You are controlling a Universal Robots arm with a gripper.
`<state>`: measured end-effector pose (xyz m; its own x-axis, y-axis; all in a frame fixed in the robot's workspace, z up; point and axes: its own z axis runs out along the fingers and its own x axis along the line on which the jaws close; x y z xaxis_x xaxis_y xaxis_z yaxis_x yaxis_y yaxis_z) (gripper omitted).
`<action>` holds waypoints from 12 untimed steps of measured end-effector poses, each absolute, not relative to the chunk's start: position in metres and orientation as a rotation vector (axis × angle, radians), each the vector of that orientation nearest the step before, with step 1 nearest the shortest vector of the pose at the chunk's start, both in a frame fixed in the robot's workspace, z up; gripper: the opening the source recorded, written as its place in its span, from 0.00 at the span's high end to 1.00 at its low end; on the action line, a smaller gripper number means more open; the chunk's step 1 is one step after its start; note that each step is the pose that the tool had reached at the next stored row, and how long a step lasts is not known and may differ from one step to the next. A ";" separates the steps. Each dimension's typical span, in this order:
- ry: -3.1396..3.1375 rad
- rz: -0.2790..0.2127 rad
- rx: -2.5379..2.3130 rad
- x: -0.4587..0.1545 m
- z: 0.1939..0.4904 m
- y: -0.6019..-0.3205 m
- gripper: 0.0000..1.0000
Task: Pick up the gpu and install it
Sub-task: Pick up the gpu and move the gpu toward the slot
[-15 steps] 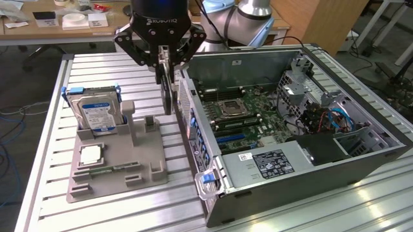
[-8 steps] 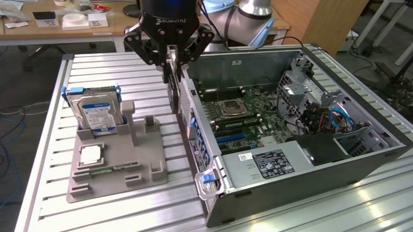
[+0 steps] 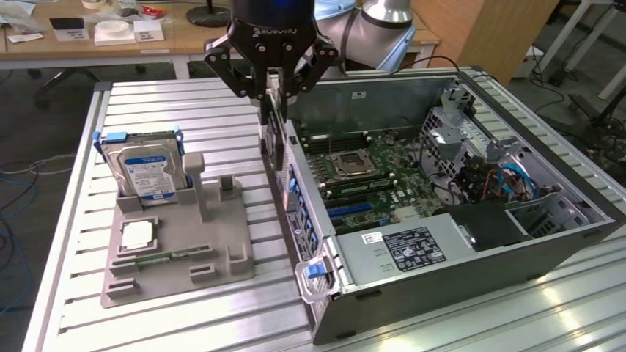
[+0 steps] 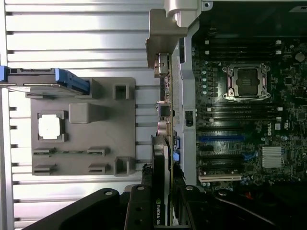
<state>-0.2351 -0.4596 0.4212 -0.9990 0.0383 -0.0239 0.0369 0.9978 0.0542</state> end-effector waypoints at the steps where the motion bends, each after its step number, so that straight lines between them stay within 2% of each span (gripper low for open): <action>1: 3.115 0.084 0.059 -0.233 0.421 -0.460 0.73; 12: 3.115 0.085 0.059 -0.215 0.421 -0.459 0.73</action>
